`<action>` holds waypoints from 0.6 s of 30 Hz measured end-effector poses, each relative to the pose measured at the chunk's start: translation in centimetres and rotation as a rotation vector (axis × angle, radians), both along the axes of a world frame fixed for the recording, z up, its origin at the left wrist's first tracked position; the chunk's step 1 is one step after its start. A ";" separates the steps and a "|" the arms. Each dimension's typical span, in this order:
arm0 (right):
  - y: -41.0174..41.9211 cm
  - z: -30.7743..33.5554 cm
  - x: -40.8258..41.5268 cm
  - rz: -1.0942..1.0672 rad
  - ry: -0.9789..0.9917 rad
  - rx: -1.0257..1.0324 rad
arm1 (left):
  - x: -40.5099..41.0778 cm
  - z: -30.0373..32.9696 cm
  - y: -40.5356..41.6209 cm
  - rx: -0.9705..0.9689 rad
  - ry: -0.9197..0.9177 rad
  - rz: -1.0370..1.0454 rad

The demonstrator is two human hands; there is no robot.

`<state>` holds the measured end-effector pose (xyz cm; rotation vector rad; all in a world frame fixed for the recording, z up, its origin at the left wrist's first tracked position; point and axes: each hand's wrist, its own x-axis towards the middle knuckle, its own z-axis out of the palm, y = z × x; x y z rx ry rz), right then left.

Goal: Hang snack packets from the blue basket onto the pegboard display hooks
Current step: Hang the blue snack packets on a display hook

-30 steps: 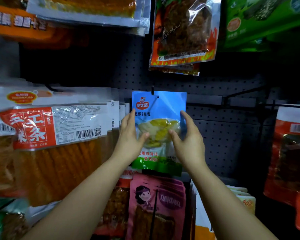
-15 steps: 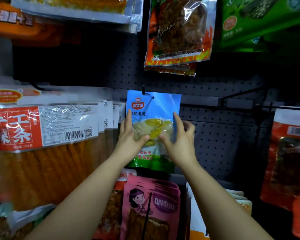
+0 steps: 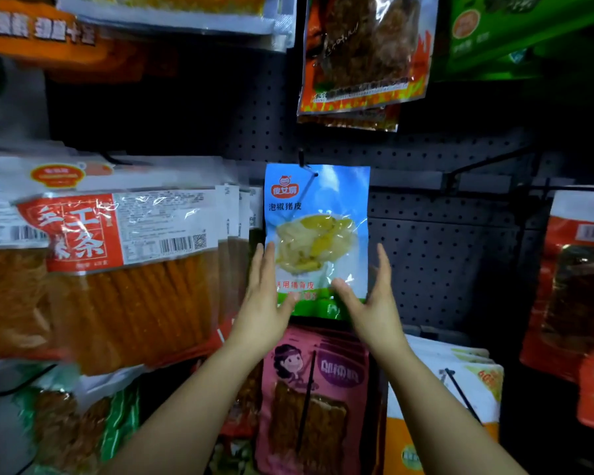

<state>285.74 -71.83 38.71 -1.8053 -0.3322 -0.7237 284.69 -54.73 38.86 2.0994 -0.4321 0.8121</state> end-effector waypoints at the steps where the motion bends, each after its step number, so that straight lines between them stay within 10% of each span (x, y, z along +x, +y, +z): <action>1: -0.1 -0.4 -0.8 -0.031 -0.003 0.031 | -1.0 -0.4 0.1 -0.014 0.002 0.001; 7: -1.0 -3.0 -7.9 -0.211 -0.022 0.148 | -8.4 -1.7 0.6 -0.224 -0.093 -0.053; 18: -9.4 -17.1 -29.6 -0.418 0.225 0.356 | -19.6 -14.5 -8.8 -0.297 0.458 -0.684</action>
